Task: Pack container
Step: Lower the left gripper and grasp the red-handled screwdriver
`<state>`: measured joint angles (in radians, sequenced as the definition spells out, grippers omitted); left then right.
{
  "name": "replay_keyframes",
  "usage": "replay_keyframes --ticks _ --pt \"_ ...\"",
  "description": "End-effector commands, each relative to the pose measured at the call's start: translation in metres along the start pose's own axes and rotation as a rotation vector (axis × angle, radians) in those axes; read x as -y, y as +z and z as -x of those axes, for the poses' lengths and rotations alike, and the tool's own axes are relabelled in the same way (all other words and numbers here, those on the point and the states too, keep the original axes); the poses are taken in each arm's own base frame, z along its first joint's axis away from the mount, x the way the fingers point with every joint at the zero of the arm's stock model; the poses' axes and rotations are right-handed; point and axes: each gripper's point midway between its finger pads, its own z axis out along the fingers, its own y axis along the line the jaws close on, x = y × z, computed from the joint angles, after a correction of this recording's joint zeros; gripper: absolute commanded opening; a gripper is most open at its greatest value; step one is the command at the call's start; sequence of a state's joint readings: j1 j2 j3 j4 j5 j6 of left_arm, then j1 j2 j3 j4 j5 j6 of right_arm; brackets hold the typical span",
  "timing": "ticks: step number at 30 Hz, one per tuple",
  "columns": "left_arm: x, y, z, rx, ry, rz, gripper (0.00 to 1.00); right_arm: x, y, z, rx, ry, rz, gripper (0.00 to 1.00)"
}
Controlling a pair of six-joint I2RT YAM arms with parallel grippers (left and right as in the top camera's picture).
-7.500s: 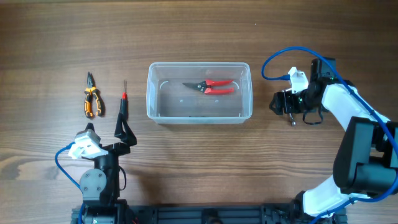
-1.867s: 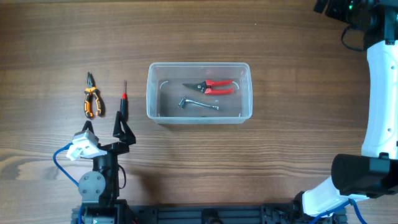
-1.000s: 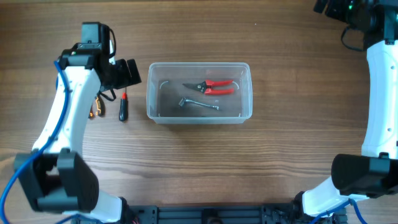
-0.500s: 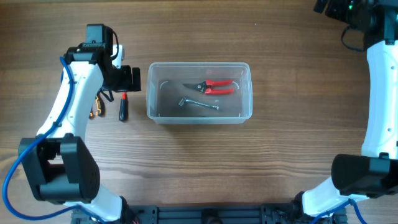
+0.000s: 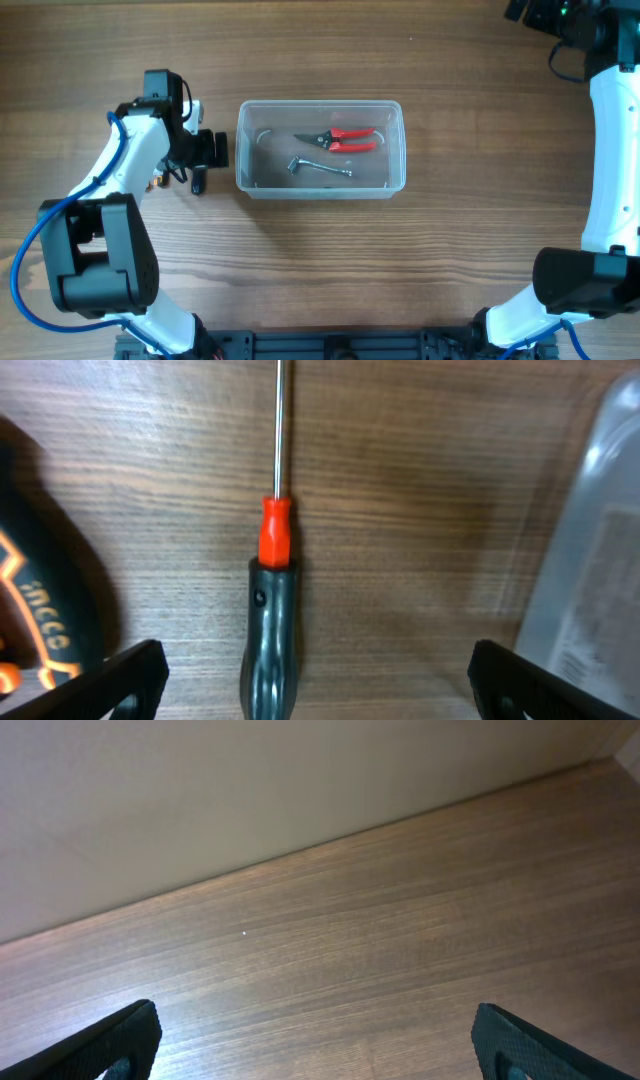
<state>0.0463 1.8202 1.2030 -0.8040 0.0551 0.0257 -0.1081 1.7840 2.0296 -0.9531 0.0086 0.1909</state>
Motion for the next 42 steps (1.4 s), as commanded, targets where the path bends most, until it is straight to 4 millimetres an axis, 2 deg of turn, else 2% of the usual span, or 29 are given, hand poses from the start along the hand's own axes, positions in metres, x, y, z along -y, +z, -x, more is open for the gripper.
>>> replay_keyframes --ticks 1,5,10,14,17,19,23,26,31,33,42 --pt "0.001 0.012 -0.006 -0.007 0.013 -0.025 0.99 0.001 0.002 0.0 0.001 0.017 -0.013 1.0" --pt "0.0 0.018 -0.007 -0.005 0.016 -0.019 1.0 0.001 0.002 0.0 0.001 0.017 -0.013 1.0" --pt "-0.005 0.042 -0.019 -0.083 0.009 -0.004 0.99 0.001 0.002 0.0 0.001 0.017 -0.013 1.0" --pt "-0.006 0.051 -0.023 -0.107 0.007 -0.003 0.98 0.001 0.002 0.0 0.001 0.017 -0.013 1.0" --pt "-0.007 0.051 -0.022 -0.104 0.005 -0.002 0.9 0.001 0.002 0.0 0.001 0.017 -0.013 1.0" --pt "-0.007 0.051 -0.023 -0.108 0.004 -0.003 0.78 0.001 0.002 0.0 0.001 0.017 -0.013 1.0" --pt "-0.007 0.051 -0.026 -0.12 0.003 -0.002 0.61 0.001 0.002 0.0 0.001 0.017 -0.013 1.0" --pt "-0.009 0.05 -0.028 -0.128 0.003 0.007 0.54 0.001 0.002 0.0 0.0 0.017 -0.013 1.0" --pt "-0.016 0.049 -0.033 -0.146 0.005 0.048 0.47 0.001 0.002 0.0 0.001 0.017 -0.013 1.0" --pt "-0.016 0.049 -0.033 -0.149 0.005 0.051 0.41 0.001 0.002 0.0 0.001 0.017 -0.013 1.0" --pt "-0.016 0.049 -0.032 -0.143 0.005 0.051 0.35 0.001 0.002 0.0 0.001 0.017 -0.013 1.0"
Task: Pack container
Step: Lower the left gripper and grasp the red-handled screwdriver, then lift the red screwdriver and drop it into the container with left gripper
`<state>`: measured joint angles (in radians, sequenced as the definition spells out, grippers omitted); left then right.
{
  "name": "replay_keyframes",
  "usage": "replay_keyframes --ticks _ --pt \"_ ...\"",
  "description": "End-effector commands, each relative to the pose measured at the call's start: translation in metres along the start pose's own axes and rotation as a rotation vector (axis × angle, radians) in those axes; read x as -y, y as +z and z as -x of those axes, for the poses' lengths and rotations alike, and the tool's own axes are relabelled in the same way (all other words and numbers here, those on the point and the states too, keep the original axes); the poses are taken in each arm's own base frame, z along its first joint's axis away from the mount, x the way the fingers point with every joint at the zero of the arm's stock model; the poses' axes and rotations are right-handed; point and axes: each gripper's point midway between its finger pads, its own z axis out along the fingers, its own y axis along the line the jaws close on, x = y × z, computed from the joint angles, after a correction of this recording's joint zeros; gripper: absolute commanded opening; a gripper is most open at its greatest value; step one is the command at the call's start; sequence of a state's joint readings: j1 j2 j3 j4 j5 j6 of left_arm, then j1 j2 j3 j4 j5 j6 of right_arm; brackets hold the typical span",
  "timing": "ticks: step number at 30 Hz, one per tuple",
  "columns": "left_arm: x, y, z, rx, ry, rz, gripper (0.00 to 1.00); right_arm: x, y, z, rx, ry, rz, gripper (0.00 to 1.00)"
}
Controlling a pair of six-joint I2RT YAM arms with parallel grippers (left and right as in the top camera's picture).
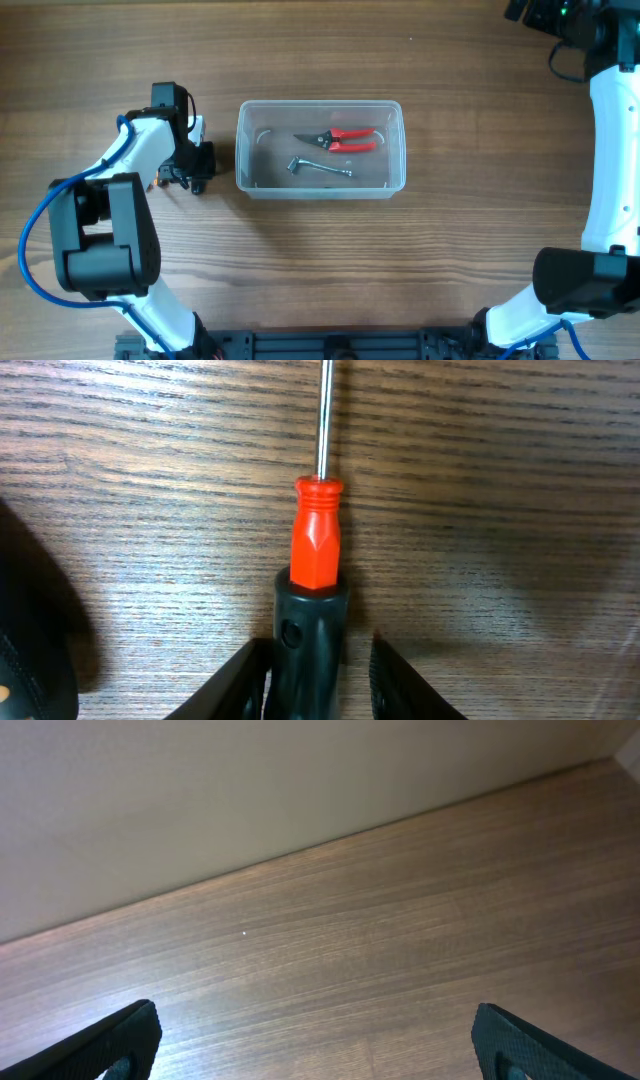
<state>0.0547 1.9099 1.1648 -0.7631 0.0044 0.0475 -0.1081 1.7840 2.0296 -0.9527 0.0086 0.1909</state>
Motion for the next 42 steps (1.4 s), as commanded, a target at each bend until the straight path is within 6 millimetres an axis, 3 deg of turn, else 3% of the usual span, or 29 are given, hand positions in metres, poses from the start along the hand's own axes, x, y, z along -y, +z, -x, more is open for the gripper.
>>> replay_keyframes --ticks 1,7,11,16,22,30,33,37,42 --pt "-0.001 0.015 -0.013 -0.058 -0.004 -0.004 0.35 0.001 0.002 0.0 0.0 0.017 -0.013 0.99" --pt "-0.001 0.012 -0.008 -0.043 -0.004 -0.004 0.18 0.001 0.002 0.0 0.0 0.017 -0.013 1.0" --pt "-0.001 0.006 0.001 -0.023 -0.007 -0.005 0.17 0.001 0.002 0.0 0.0 0.018 -0.013 1.0" --pt "0.0 -0.018 0.02 0.054 -0.007 -0.006 0.16 0.001 0.002 0.0 0.0 0.017 -0.013 1.0" --pt "-0.005 -0.074 0.046 0.177 -0.008 0.022 0.13 0.001 0.002 0.0 0.0 0.017 -0.013 1.0" --pt "0.0 -0.177 0.074 0.437 -0.002 0.013 0.04 0.001 0.002 0.0 0.0 0.017 -0.013 1.0" --pt "0.01 -0.21 0.076 0.531 0.021 0.002 0.04 0.001 0.002 0.0 0.0 0.017 -0.013 1.0" --pt "0.049 -0.248 0.073 0.649 0.108 -0.067 0.04 0.001 0.002 0.0 0.0 0.017 -0.013 1.0" --pt "0.107 -0.261 0.068 0.703 0.272 -0.135 0.04 0.001 0.002 0.0 0.0 0.017 -0.013 1.0"
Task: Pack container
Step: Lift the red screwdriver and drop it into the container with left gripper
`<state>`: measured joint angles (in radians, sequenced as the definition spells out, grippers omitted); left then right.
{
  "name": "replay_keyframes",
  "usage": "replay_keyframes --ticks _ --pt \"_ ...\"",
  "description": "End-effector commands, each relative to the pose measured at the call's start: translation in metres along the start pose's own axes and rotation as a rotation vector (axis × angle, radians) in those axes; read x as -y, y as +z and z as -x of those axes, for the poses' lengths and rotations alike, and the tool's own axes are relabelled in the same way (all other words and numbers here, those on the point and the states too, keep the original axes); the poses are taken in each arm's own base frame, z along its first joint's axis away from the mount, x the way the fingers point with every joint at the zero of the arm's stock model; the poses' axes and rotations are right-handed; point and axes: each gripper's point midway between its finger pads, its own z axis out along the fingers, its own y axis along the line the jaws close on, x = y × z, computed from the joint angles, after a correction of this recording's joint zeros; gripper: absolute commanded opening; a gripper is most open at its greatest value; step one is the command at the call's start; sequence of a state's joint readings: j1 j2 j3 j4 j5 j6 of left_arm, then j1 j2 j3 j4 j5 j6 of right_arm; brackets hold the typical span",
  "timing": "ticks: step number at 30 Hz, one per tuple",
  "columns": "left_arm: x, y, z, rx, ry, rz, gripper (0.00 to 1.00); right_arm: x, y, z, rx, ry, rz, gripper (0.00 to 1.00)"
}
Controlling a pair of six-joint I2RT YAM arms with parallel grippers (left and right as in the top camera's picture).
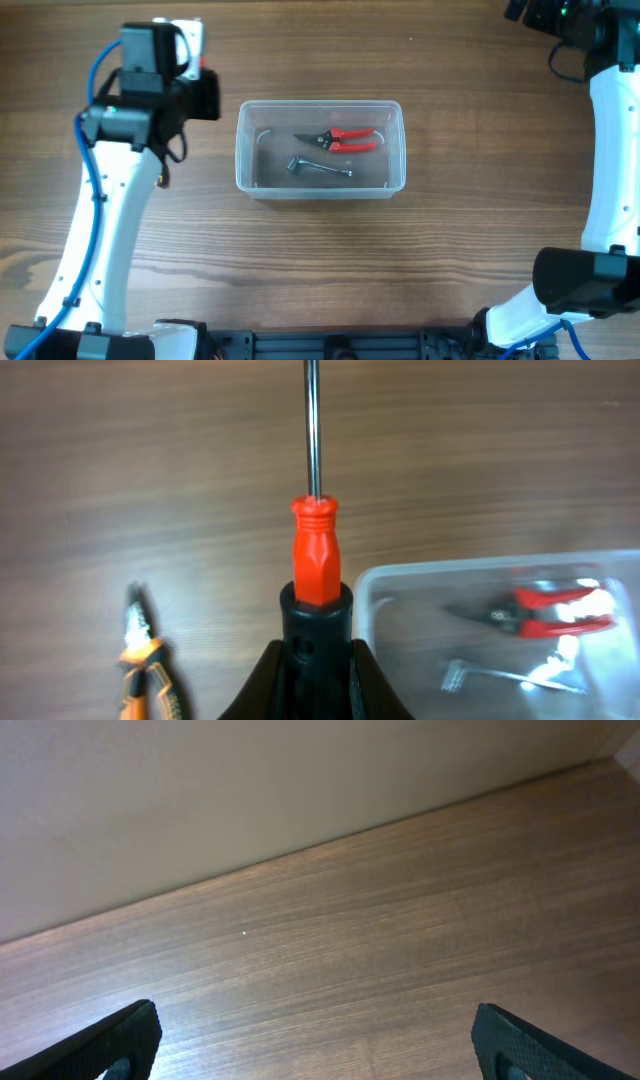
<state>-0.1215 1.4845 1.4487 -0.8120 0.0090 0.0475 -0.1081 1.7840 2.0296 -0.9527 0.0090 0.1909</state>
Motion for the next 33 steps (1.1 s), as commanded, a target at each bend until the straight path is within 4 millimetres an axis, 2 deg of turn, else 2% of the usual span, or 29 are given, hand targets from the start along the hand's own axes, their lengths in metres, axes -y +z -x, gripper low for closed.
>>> replay_keyframes --ticks 1,4,8,12,17,24,28,32,33 --pt "0.045 -0.011 0.012 0.055 0.142 -0.094 0.04 0.001 0.002 0.0 0.0 0.017 -0.013 1.0" --pt "0.08 -0.015 0.011 0.075 0.28 -0.151 0.04 0.001 0.002 0.0 0.0 0.017 -0.013 1.0" --pt "0.142 -0.024 -0.003 0.094 0.531 -0.304 0.05 0.001 0.002 0.0 0.0 0.017 -0.013 1.0" --pt "0.167 -0.019 -0.022 0.058 0.653 -0.362 0.06 0.001 0.002 0.0 0.0 0.017 -0.013 1.0" --pt "0.177 0.009 -0.064 -0.102 0.806 -0.418 0.06 0.001 0.002 0.0 0.0 0.017 -0.013 1.0" --pt "0.176 0.076 -0.119 -0.294 1.074 -0.489 0.08 0.001 0.002 0.0 0.0 0.017 -0.013 1.0" --pt "0.174 0.109 -0.152 -0.406 1.123 -0.527 0.09 0.001 0.002 0.0 0.0 0.017 -0.013 1.0" --pt "0.173 0.135 -0.177 -0.476 1.15 -0.552 0.1 0.001 0.002 0.0 0.0 0.017 -0.013 1.0" --pt "0.173 0.14 -0.18 -0.482 1.149 -0.554 0.13 0.001 0.002 0.0 0.0 0.017 -0.013 1.0"
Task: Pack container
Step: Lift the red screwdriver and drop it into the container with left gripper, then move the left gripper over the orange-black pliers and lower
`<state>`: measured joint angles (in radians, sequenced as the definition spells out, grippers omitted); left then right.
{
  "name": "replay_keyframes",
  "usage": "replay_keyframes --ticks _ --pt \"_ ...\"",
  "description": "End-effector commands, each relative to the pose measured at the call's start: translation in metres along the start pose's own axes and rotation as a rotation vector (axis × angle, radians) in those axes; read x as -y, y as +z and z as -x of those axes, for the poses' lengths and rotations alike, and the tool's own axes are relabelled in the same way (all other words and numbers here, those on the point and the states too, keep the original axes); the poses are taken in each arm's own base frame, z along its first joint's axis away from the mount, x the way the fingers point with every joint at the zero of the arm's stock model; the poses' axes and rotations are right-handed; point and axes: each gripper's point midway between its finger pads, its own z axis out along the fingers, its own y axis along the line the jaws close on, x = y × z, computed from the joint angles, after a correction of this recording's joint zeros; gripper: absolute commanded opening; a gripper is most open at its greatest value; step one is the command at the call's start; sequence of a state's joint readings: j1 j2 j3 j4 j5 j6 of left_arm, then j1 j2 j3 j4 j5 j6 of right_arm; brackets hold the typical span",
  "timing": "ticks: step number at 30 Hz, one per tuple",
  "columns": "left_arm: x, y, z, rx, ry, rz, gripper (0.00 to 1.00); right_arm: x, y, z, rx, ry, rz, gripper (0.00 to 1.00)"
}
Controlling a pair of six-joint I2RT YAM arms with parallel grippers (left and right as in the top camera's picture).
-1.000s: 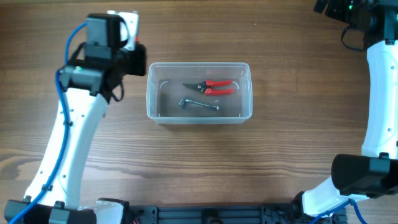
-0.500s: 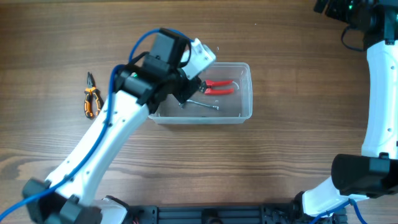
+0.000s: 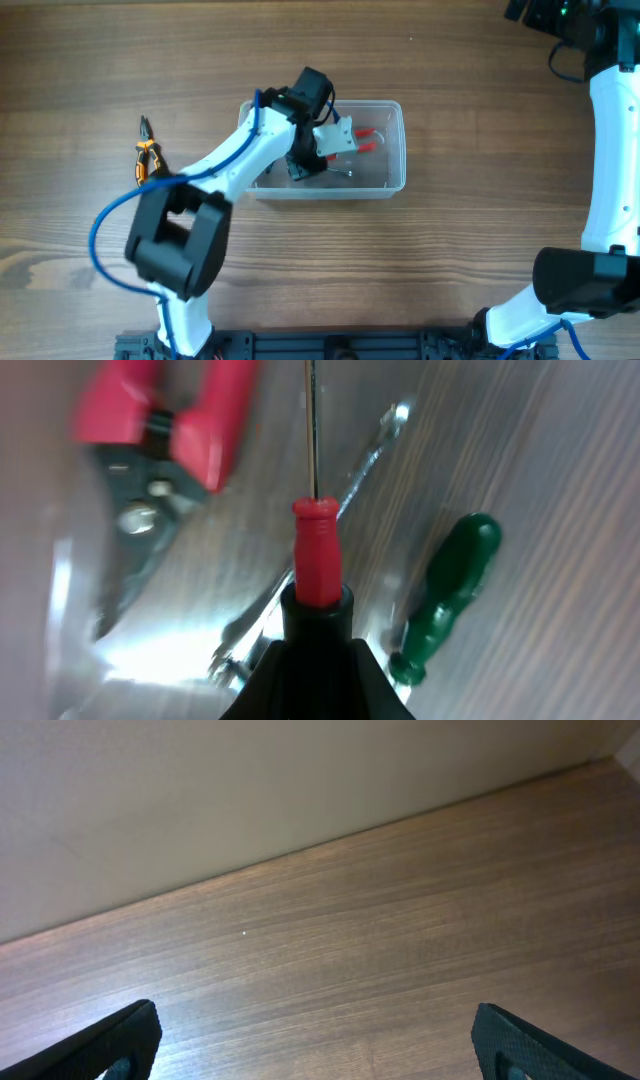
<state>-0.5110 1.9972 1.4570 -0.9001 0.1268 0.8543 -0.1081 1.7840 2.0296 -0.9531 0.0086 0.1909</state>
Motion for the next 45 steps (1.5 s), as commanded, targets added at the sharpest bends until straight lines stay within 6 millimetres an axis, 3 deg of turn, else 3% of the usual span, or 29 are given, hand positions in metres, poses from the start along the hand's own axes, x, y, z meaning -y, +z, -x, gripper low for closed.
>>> replay_keyframes --ticks 1,6,10,13,15,18,23,24,26,28,29,30,32,37,40,45 --pt "0.0 0.017 0.004 0.004 0.063 -0.028 0.18 0.001 0.002 0.0 0.001 0.017 -0.013 1.0" --pt "-0.008 0.019 0.012 0.032 0.063 0.002 0.37 0.001 0.002 0.0 0.001 0.017 -0.013 1.0" --pt "-0.009 0.016 0.012 0.033 0.017 0.01 0.44 0.001 0.002 0.0 0.001 0.017 -0.013 1.0" --pt "-0.013 -0.001 0.017 0.061 0.011 0.045 0.45 0.001 0.002 0.0 0.001 0.017 -0.013 1.0" --pt "-0.017 -0.027 0.027 0.111 0.02 0.095 0.46 0.001 0.002 0.0 0.001 0.017 -0.013 1.0" --pt "-0.029 -0.085 0.045 0.215 0.03 0.206 0.51 0.001 0.002 0.0 0.001 0.017 -0.013 1.0" --pt "-0.057 -0.201 0.057 0.446 -0.114 0.439 0.65 0.001 0.002 0.0 0.001 0.017 -0.013 1.0" --pt "-0.066 -0.231 0.049 0.507 -0.194 0.503 0.7 0.001 0.002 0.0 0.001 0.017 -0.013 1.0" --pt "-0.078 -0.263 0.028 0.557 -0.34 0.576 0.7 0.001 0.002 0.0 0.001 0.018 -0.013 1.0" --pt "-0.094 -0.285 -0.013 0.565 -0.587 0.65 0.69 0.001 0.002 0.0 0.001 0.017 -0.013 1.0" --pt "-0.102 -0.29 -0.038 0.55 -0.723 0.681 0.73 0.001 0.002 0.0 0.001 0.017 -0.013 1.0" --pt "-0.106 -0.291 -0.056 0.535 -0.819 0.695 0.77 0.001 0.002 0.0 0.001 0.017 -0.013 1.0" --pt "-0.107 -0.277 -0.126 0.415 -1.124 0.676 0.76 0.001 0.002 0.0 0.001 0.017 -0.013 1.0" --pt "-0.094 -0.244 -0.211 0.198 -1.419 0.59 0.76 0.001 0.002 0.0 0.001 0.017 -0.013 1.0" --pt "-0.088 -0.218 -0.236 0.097 -1.512 0.499 0.78 0.001 0.002 0.0 0.001 0.017 -0.013 1.0" --pt "-0.096 -0.167 -0.25 -0.04 -1.543 0.397 0.75 0.001 0.002 0.0 0.001 0.017 -0.013 1.0"
